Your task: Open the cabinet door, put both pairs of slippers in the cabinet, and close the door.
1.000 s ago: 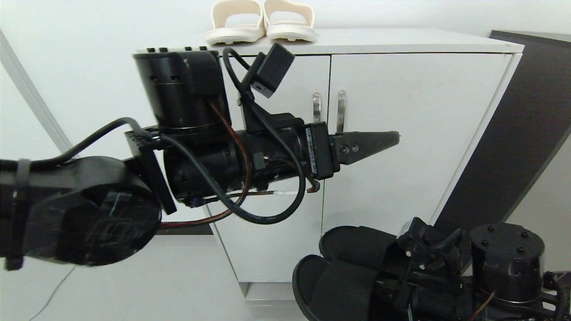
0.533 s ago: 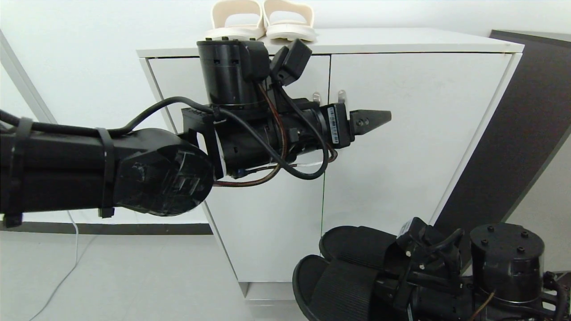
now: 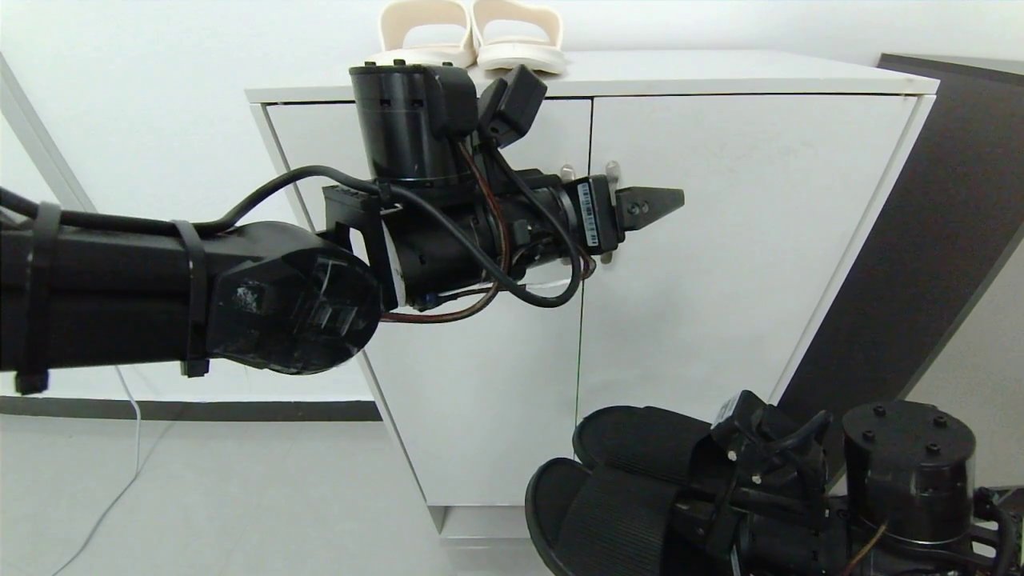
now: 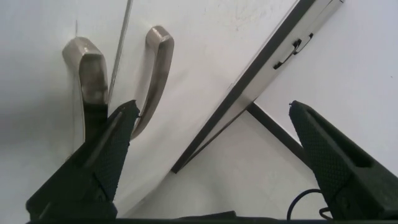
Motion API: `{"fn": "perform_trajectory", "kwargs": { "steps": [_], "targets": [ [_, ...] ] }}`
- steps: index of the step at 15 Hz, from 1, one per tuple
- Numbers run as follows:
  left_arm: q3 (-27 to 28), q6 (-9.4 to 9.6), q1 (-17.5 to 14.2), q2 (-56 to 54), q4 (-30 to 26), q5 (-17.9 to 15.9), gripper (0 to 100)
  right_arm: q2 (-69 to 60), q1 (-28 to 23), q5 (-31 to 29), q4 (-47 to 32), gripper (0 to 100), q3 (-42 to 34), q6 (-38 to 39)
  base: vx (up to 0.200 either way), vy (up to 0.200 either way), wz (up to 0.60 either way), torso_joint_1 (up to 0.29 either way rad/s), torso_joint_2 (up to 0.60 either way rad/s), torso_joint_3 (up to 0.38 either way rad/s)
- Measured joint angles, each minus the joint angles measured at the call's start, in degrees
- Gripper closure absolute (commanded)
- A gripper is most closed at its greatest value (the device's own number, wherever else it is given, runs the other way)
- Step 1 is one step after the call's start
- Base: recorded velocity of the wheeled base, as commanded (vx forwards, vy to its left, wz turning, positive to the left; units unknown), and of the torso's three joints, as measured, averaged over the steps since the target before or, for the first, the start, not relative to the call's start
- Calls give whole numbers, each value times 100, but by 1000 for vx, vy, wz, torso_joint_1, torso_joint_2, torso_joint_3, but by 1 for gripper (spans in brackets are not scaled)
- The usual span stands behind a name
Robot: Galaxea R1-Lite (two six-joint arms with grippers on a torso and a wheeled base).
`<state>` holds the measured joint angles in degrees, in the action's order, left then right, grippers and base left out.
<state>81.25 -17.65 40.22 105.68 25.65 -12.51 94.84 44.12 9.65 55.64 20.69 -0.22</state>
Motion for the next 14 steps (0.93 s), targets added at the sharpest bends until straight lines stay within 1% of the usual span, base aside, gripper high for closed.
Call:
{"fn": "perform_trajectory", "kwargs": {
  "steps": [4,10,11,14],
  "targets": [
    [41,0,-4,127,2,15,0,-5,0,-93,6,100,-35,-2,0,0,0,0,0,0],
    [419,0,2,372,-15,24,0,-11,-5,-110,6,100,-71,-2,0,0,0,0,0,0],
    [452,0,13,410,-11,28,100,-13,-5,-110,6,100,-77,0,0,0,0,0,0,0],
    [456,4,11,457,-11,59,100,-20,0,-126,6,100,-96,0,0,0,0,0,0,0]
  ]
}}
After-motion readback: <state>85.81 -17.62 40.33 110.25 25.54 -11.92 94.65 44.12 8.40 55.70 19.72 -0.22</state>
